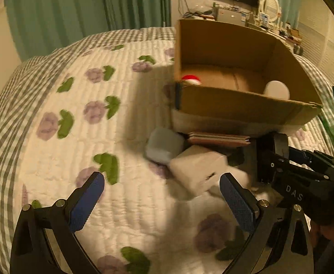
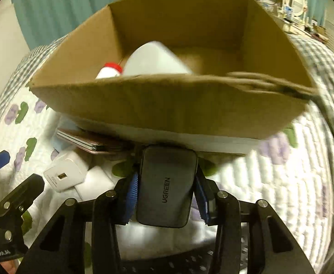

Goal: Organize rigid objects
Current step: 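Grasp the white charger with the left tool while the right tool grasps the power bank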

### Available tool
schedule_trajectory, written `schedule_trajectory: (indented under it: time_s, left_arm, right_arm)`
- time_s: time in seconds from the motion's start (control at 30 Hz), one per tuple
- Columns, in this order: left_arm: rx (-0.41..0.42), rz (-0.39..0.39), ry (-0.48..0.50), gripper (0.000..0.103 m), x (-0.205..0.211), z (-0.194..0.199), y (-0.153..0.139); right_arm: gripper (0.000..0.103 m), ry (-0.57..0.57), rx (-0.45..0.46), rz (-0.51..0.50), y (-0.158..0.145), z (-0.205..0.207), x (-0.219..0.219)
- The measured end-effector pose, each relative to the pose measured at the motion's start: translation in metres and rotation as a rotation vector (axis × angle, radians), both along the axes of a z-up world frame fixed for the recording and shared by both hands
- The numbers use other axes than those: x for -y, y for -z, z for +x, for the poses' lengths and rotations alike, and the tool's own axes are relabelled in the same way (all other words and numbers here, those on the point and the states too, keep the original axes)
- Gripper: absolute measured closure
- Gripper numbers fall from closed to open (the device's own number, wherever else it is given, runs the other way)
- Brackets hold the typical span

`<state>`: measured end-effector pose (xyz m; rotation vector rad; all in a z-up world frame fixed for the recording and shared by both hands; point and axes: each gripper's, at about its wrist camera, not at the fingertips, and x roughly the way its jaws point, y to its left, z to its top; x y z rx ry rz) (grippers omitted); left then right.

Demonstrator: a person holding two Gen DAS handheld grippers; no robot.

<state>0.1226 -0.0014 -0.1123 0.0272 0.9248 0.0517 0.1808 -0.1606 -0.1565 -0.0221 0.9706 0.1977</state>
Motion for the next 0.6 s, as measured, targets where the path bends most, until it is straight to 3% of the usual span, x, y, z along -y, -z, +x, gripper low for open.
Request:
schedule_trajectory:
  time_s: [0.13,0.4,0.53,0.57,0.6]
  left_arm:
    - [-0.038,-0.026,0.011,0.000,0.017,0.016,0.006]
    - [-0.136,-0.064,-0.059,0.004,0.016,0.049,0.032]
    - [-0.165,-0.096,-0.053,0.020,0.014,0.055,0.037]
    - [-0.165,-0.105,-0.043,0.030,0.015,0.054,0.037]
    - [-0.168,-0.120,-0.027,0.033,0.017,0.053,0.035]
  right_arm:
    - [0.061,0.034,0.036,-0.047,-0.009,-0.008,0.015]
    - [0.061,0.064,0.043,-0.025,-0.024,-0.007,0.035]
    - [0.061,0.057,0.034,-0.022,-0.019,-0.004,0.027]
    - [0.061,0.056,0.032,-0.021,-0.017,-0.003,0.025]
    - [0.061,0.054,0.030,-0.021,-0.016,-0.003,0.024]
